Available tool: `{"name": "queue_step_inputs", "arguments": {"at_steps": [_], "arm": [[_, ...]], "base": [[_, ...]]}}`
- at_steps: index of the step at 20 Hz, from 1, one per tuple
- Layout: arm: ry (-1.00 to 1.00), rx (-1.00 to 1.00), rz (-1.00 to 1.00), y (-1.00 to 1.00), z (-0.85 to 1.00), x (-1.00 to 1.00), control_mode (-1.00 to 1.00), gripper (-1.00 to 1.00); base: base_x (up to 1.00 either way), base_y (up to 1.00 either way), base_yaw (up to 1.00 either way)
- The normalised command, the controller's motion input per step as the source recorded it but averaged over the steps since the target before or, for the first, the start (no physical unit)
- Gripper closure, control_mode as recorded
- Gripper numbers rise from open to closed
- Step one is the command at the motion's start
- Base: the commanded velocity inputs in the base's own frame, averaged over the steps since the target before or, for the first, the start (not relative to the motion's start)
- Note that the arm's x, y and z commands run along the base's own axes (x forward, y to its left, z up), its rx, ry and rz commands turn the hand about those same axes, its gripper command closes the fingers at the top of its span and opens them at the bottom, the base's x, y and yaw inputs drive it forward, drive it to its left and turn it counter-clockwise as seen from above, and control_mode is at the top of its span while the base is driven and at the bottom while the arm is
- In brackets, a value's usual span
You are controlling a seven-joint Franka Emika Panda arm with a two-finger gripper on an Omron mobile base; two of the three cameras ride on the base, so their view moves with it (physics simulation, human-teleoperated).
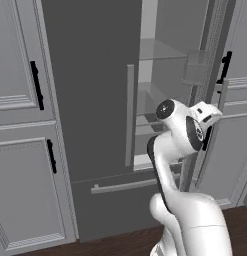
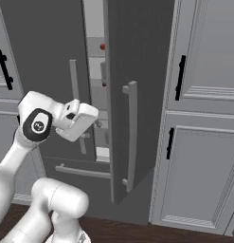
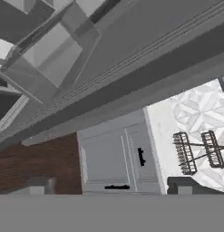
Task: Take the strawberry from the fridge and place it on top of the pancake, located on the dining counter.
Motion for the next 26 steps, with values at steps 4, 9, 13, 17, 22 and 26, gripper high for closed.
{"name": "queue_step_inputs", "arguments": {"at_steps": [4,9,13,17,22,26], "arm": [[0.80,-0.52,0.13,0.39,-0.02,1.00,-1.00,-1.00],[0.49,-0.12,0.17,-0.24,-0.24,1.00,-1.00,-1.00],[0.36,0.00,0.14,-0.58,-0.24,0.63,-1.00,-1.00],[0.24,0.00,0.01,-0.77,-0.24,-0.04,-1.00,-1.00],[0.15,0.01,0.00,-0.94,-0.12,-0.39,-1.00,-1.00],[0.09,0.11,0.00,-1.00,0.00,-0.46,-1.00,-1.00]], "base": [[0.00,0.00,0.00],[0.00,0.00,0.00],[0.00,0.00,0.00],[0.00,0.00,0.00],[0.00,0.00,0.00],[0.00,0.00,0.00]]}}
